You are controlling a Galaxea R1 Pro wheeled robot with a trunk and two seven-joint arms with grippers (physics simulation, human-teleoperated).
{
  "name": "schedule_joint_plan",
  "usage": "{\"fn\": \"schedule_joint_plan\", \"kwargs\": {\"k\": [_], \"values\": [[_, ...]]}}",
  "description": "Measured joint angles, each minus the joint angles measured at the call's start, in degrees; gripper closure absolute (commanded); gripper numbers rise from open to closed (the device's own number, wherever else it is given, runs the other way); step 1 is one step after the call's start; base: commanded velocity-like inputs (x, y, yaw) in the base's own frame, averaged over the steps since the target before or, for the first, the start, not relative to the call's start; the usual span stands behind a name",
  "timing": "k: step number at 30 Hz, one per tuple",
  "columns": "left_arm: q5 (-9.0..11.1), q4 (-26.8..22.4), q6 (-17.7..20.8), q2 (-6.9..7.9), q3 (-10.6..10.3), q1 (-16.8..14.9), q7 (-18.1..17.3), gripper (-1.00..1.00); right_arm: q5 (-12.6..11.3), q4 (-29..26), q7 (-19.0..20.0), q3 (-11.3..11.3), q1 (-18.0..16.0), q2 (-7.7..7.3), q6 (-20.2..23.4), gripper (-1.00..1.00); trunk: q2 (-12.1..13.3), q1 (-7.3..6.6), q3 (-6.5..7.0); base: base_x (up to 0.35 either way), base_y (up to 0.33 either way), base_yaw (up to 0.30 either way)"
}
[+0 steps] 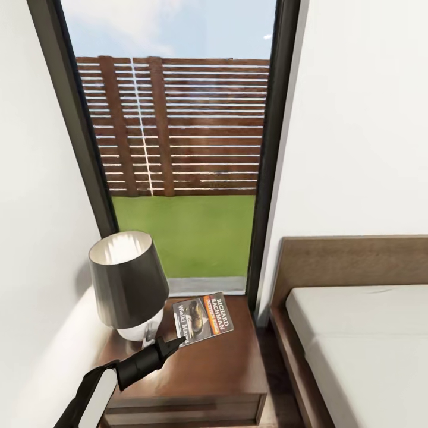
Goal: In the bedroom, move the book from the bed onto either nightstand, and place the two sandals side by side next to the bed.
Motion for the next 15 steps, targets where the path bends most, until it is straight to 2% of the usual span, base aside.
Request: {"fn": "schedule_joint_plan", "kwargs": {"k": [7, 15], "values": [[0.0, 0.0, 0.0, 0.00, 0.2, 0.0, 0.0, 1.00, 0.0, 0.0, 0.0, 0.0, 0.0, 0.00, 0.0, -1.00, 0.0, 0.01, 0.00, 0.103, 0.000, 0.000], [0.0, 0.1, 0.0, -0.31, -0.2, 0.0, 0.2, 1.00, 0.0, 0.0, 0.0, 0.0, 0.0, 0.00, 0.0, -1.00, 0.0, 0.01, 0.00, 0.017, 0.000, 0.000]]}}
